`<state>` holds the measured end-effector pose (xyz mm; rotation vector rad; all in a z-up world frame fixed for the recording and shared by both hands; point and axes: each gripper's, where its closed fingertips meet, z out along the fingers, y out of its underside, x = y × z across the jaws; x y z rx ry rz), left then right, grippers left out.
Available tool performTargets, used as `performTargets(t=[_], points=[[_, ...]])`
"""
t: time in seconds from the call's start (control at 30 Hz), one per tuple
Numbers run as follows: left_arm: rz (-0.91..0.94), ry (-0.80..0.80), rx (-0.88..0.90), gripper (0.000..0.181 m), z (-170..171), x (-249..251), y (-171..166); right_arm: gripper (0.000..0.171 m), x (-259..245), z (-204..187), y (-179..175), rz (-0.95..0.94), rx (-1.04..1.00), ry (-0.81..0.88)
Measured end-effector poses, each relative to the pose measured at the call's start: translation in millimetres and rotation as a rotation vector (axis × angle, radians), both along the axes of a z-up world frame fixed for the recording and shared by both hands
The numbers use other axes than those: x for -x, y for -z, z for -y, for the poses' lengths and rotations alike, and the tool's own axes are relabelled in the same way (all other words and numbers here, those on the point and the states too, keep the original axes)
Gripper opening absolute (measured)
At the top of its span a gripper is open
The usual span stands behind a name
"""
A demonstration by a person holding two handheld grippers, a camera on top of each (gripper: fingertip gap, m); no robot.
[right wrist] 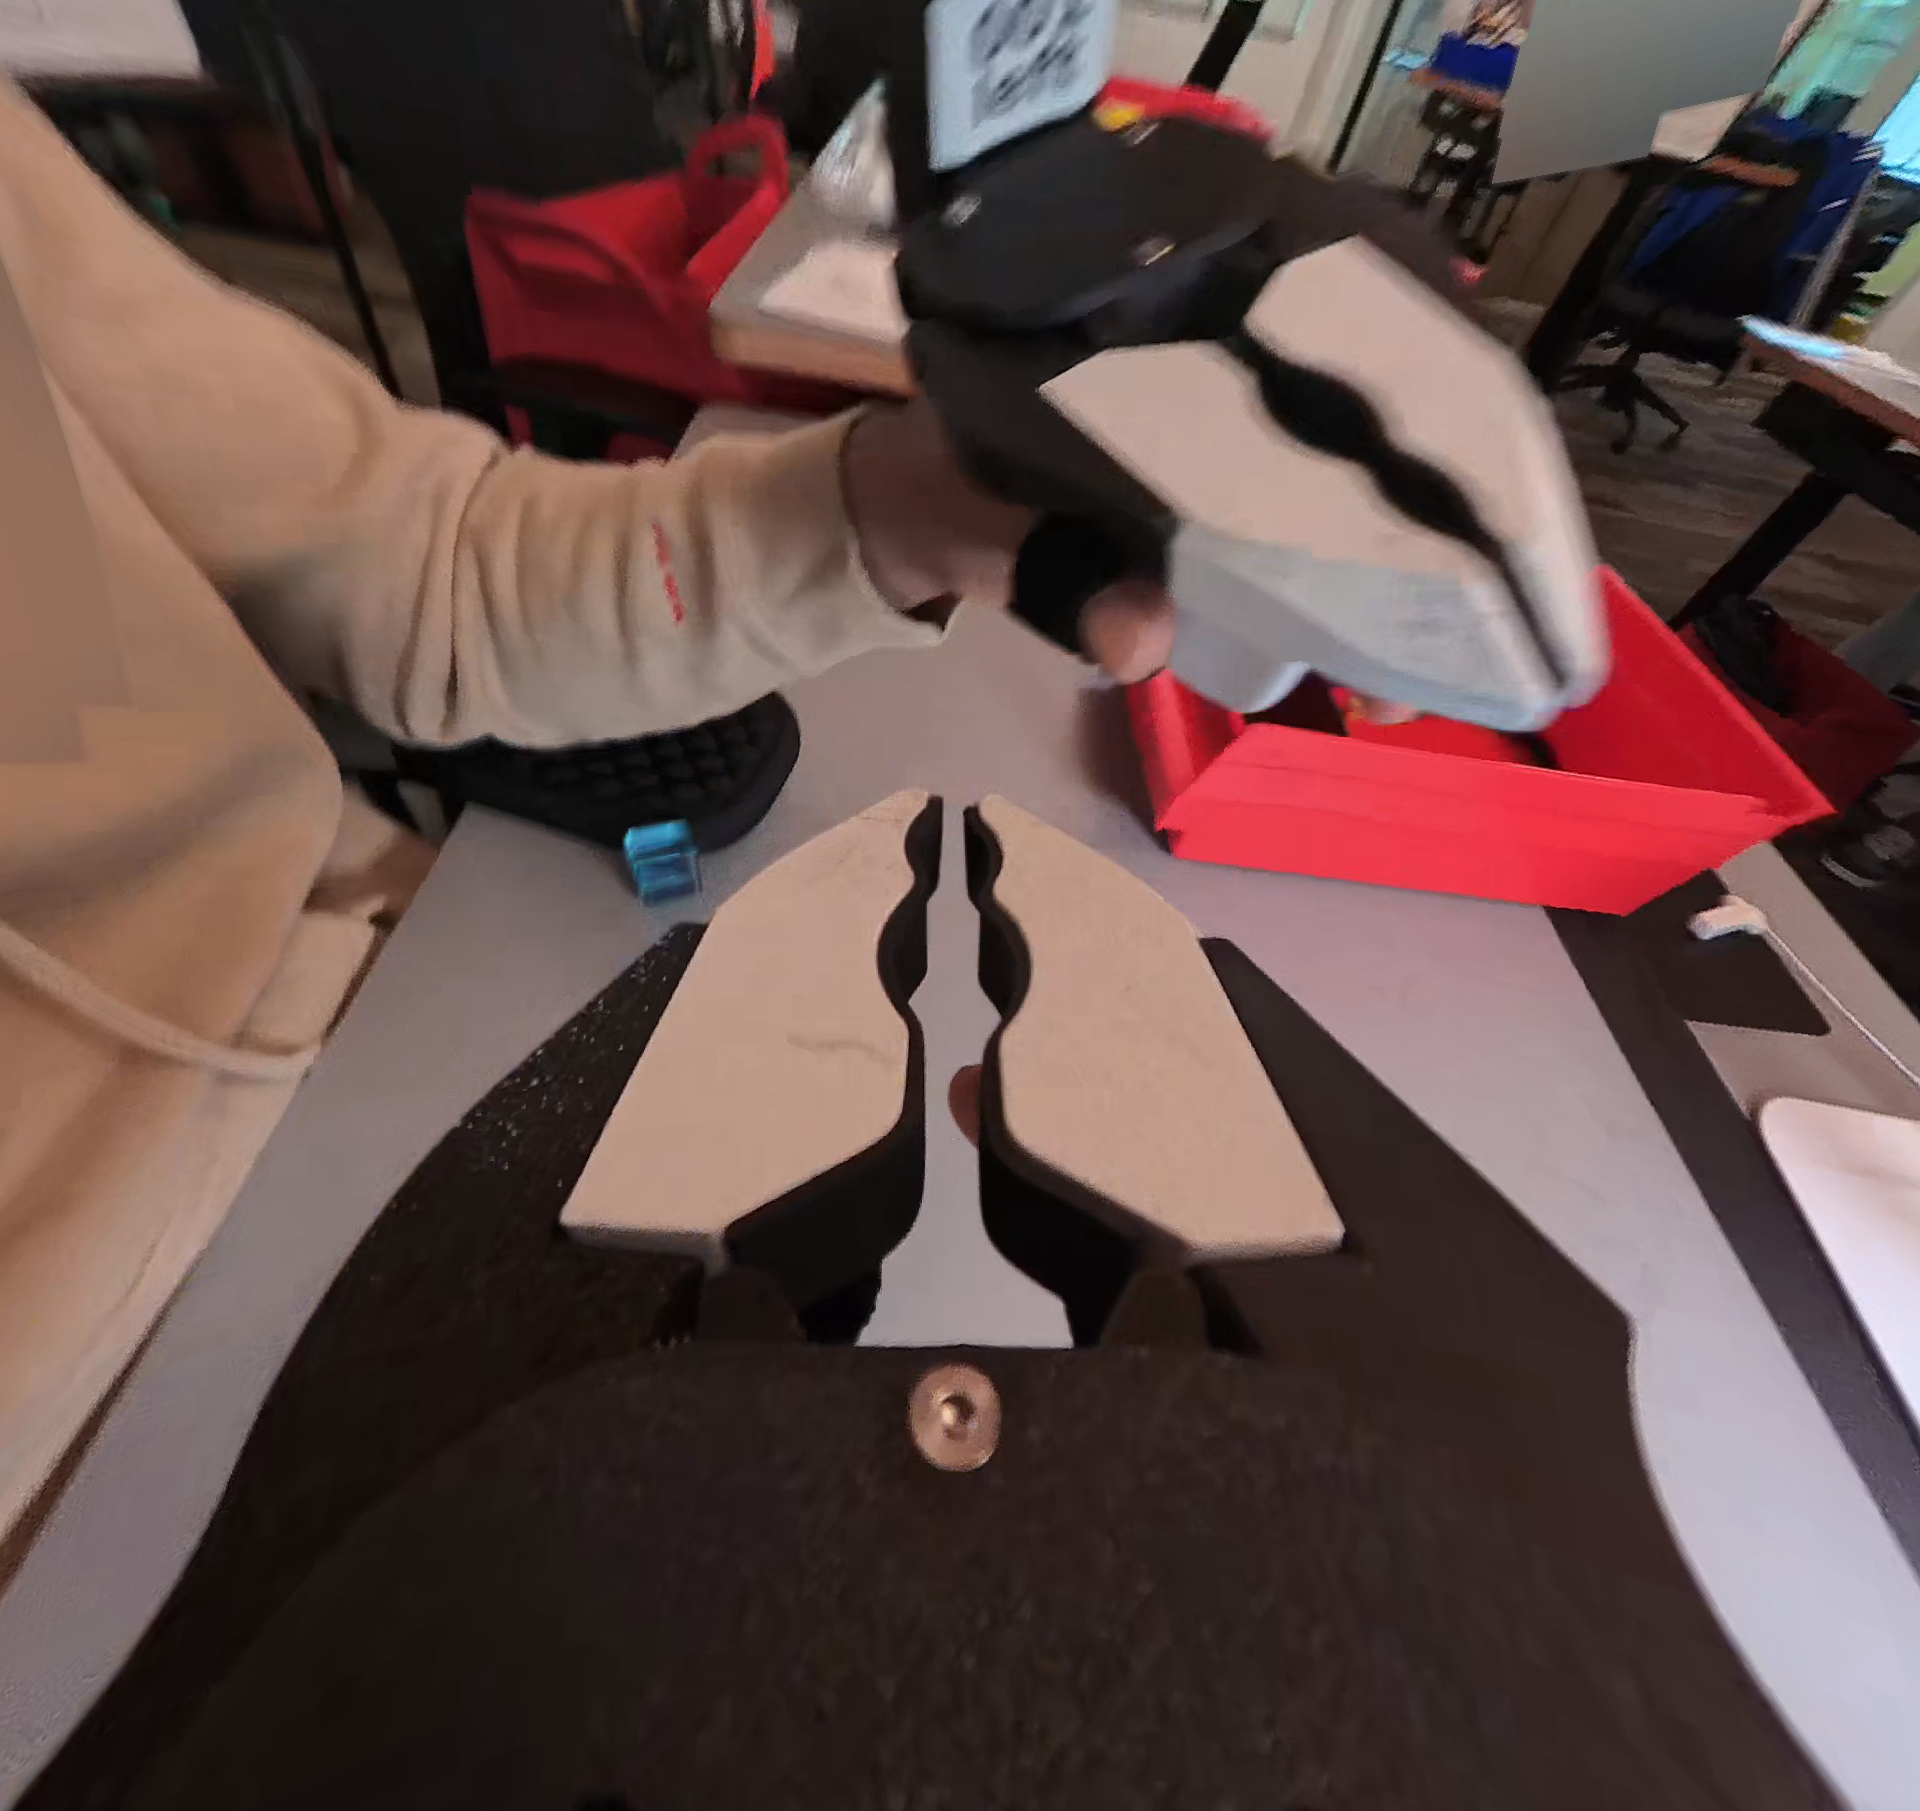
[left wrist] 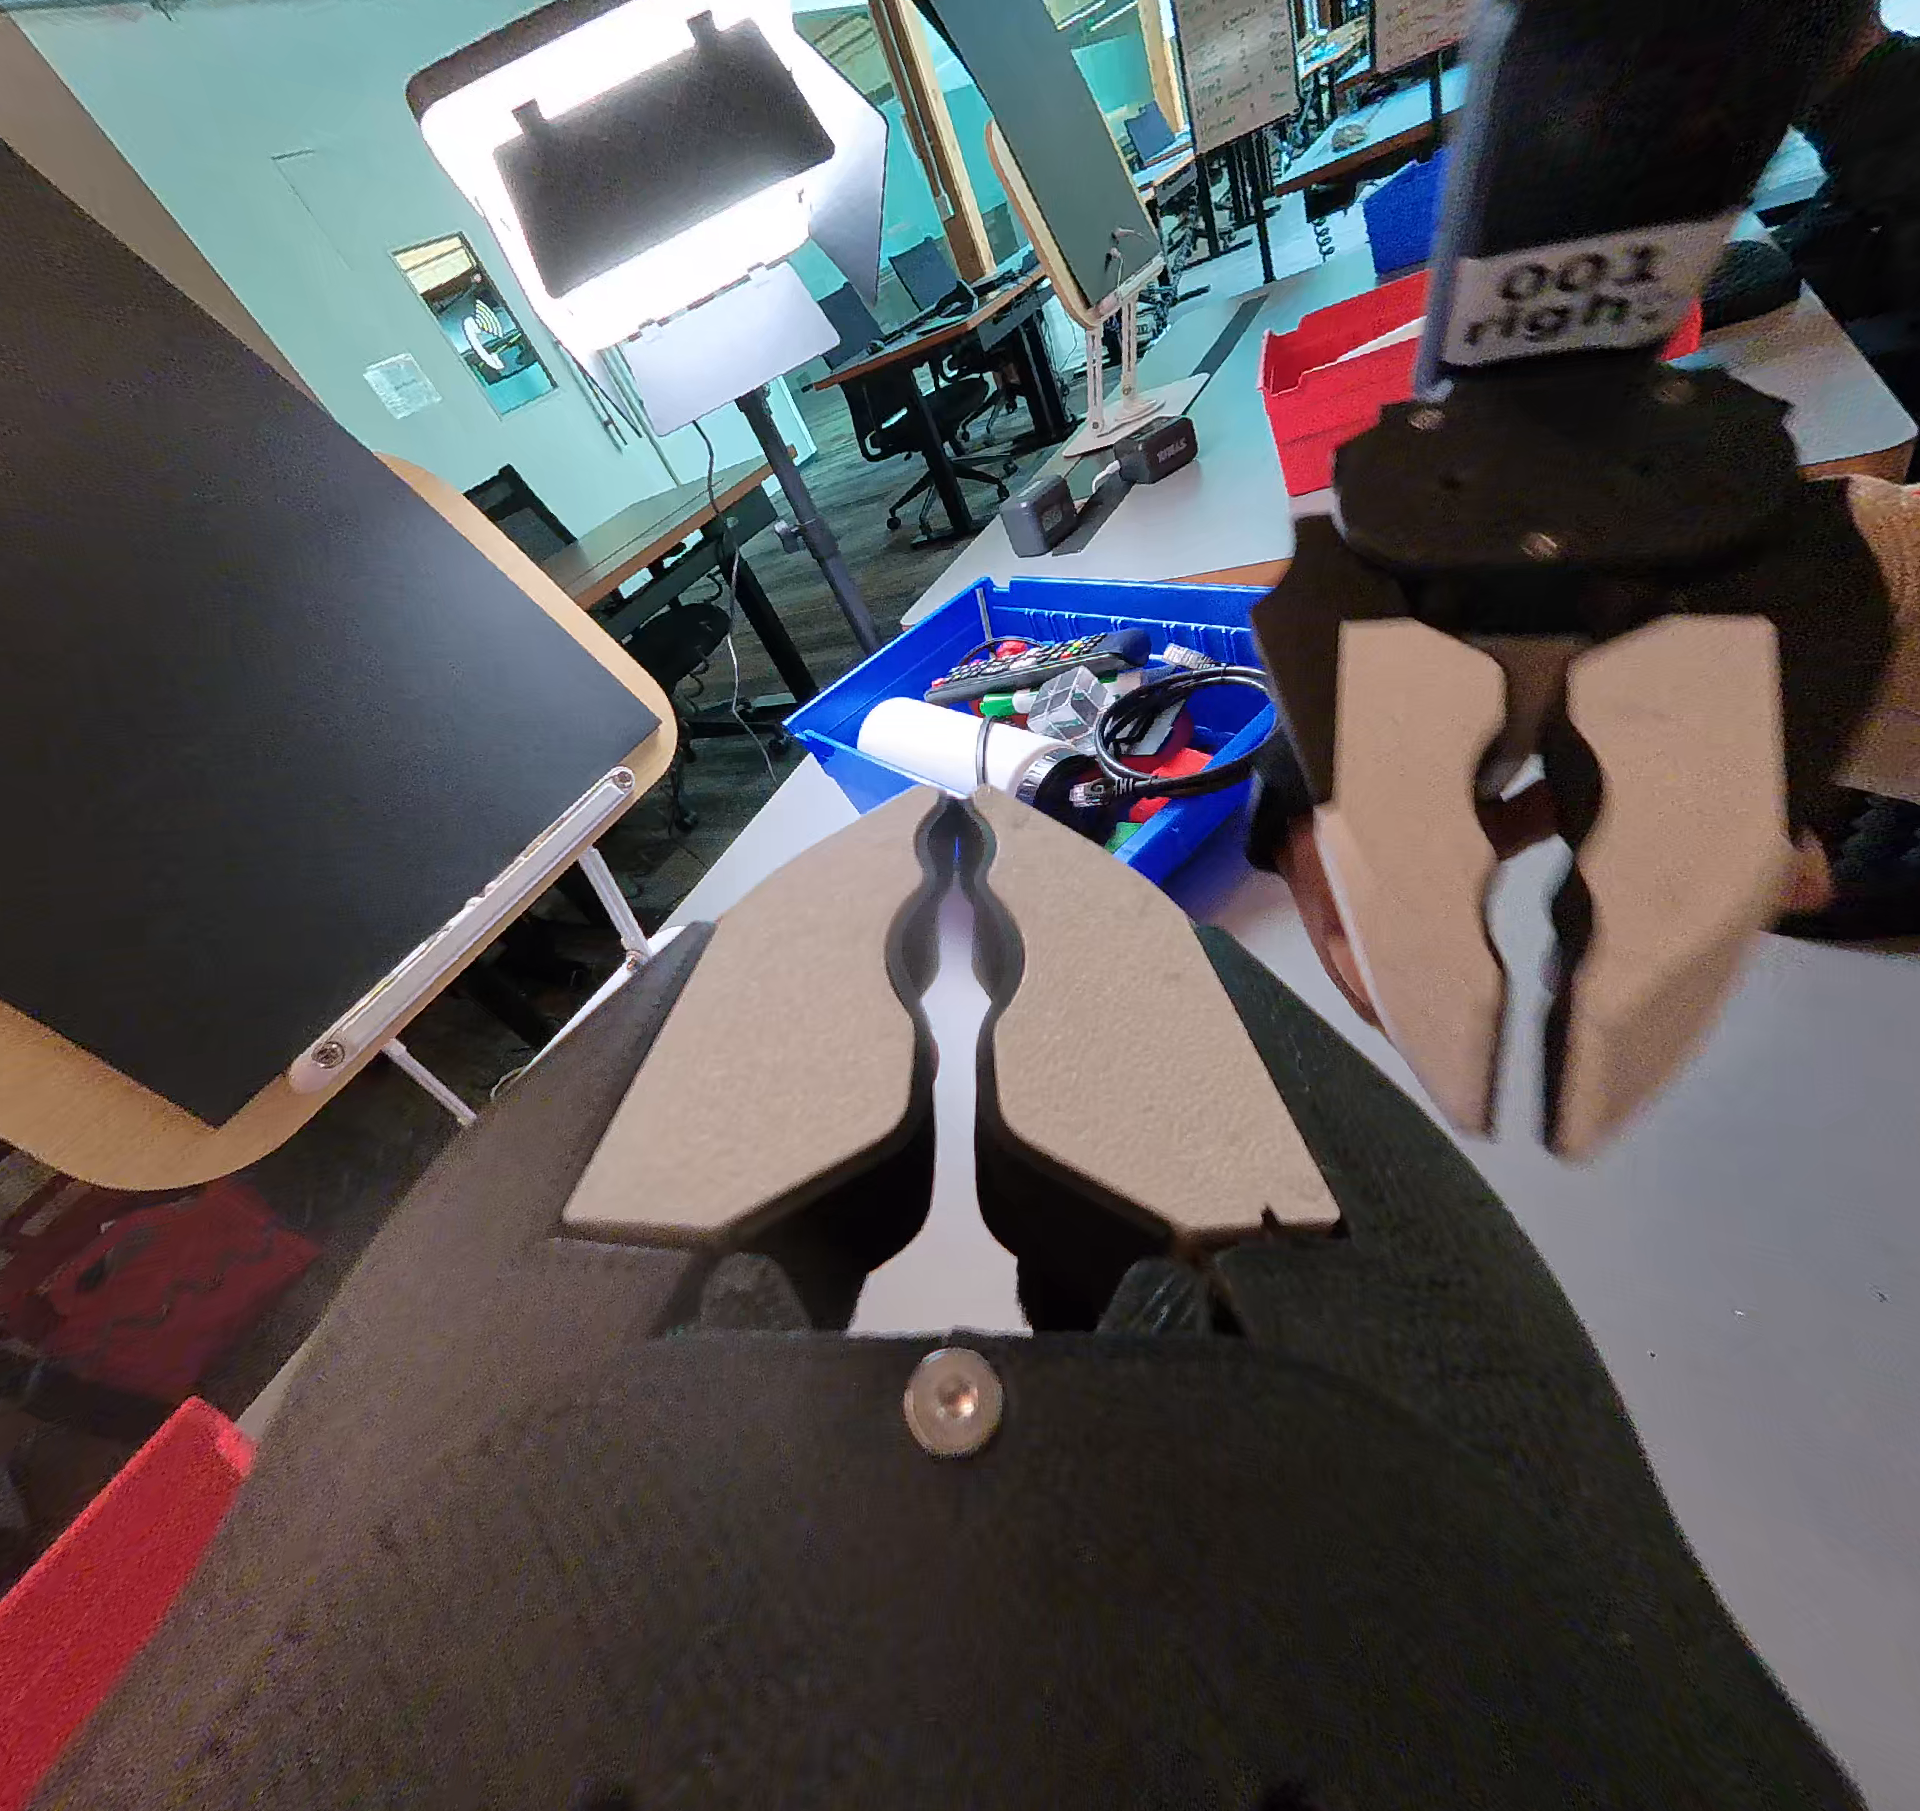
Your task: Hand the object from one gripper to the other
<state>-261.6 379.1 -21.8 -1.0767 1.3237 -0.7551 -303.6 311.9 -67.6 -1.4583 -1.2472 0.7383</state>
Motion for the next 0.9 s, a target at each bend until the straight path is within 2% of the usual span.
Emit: performTargets(t=[0.03,0.17,0.3,0.43,0.6,0.63,0.67,0.77,0.9], points=[[0.001,-0.004,0.001,0.000,-1,1,-1,0.006,6,5,10,0.057,-0.017,-0.022],[0.014,-0.015,0.028,0.000,-5,8,-7,0.014,30,22,50,0.253,-0.070,-0.109],[0.035,-0.051,0.030,0.000,-13,17,-14,0.031,70,40,85,0.280,-0.008,-0.198],[0.062,-0.077,0.030,0.000,-18,27,-23,0.046,109,46,130,0.292,0.074,-0.177],[0.074,-0.084,0.019,0.000,-20,32,-27,0.050,134,52,178,0.440,0.148,-0.098],[0.070,-0.083,0.016,0.000,-20,31,-27,0.032,133,50,183,0.487,0.120,-0.087],[0.066,-0.084,0.012,0.000,-19,31,-26,0.026,131,49,183,0.503,0.088,-0.082],[0.060,-0.084,0.006,0.000,-19,32,-26,0.026,117,50,163,0.457,0.109,-0.146],[0.071,-0.035,0.033,0.001,-14,31,-26,0.026,88,34,87,0.144,0.126,-0.175]])
